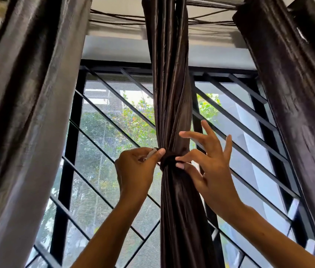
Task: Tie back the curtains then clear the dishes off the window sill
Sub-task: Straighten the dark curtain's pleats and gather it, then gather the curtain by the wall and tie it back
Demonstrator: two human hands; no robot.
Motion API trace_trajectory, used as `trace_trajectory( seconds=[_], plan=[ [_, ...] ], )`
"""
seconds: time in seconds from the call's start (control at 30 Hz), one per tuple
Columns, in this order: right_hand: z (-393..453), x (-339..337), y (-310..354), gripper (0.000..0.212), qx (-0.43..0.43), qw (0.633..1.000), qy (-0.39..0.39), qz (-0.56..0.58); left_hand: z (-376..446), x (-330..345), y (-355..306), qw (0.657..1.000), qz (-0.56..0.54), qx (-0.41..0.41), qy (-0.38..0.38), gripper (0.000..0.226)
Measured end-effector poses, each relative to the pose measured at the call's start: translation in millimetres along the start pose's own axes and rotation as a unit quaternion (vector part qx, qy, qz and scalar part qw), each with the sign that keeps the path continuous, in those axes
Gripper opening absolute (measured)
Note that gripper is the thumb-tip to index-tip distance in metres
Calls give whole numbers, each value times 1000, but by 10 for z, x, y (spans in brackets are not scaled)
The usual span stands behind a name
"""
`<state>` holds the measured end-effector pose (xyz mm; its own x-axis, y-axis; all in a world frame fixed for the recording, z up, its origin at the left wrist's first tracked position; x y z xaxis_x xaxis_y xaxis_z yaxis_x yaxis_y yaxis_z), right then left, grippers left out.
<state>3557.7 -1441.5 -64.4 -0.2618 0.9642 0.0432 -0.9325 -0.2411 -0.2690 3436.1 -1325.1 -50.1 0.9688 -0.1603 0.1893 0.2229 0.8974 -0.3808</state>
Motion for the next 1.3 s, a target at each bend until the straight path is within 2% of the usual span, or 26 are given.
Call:
trace_trajectory(
  seconds=[0.17, 0.33, 0.4, 0.57, 0.7, 0.8, 0.97, 1.07, 1.13, 1.3],
  plan=[
    [-61, -78, 44, 14, -1, 1000, 22, 13, 75, -182, 159, 998, 31, -23, -44, 15],
    [-208, -88, -182, 7, 150, 979, 29, 134, 11, -219, 200, 995, 85, -7, -43, 19],
    [-242, -44, -236, 8, 160, 979, 25, 120, -52, -210, 135, 991, 114, 36, -61, 15],
    [-279, 17, -323, 20, 81, 996, 35, 6, -89, -186, -87, 971, 169, 158, -54, 6],
    [-409, -59, -497, 38, 85, 993, 38, -65, -162, -63, -287, 944, 189, 268, -44, 33],
    [-447, -251, -645, 46, 102, 982, 12, -159, -206, 215, -413, 908, 233, 349, -15, 41],
    [-266, -845, -896, 52, 106, 949, -15, -298, -260, 881, -638, 883, 270, 382, 29, 53],
    [-72, -1333, -1137, 53, 104, 926, -25, -361, -267, 1356, -787, 885, 272, 374, 41, 54],
    [33, -1745, -1352, 54, 111, 913, -45, -390, -331, 1699, -929, 899, 234, 368, 44, 51],
    [173, -2689, -1998, 64, 153, 911, -85, -374, -463, 2599, -1269, 906, 203, 370, 43, 49]
  ],
)
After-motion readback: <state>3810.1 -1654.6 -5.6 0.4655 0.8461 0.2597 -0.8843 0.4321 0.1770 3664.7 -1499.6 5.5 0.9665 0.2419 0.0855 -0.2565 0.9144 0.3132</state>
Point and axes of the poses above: each hand's wrist, its own z-axis towards the middle knuckle, its own x-axis out of the palm, y = z × x, the point moved 6 cm from there along z, towards the middle knuckle, and after that the axes turned 1 degree about y, right-handed, at the moved point
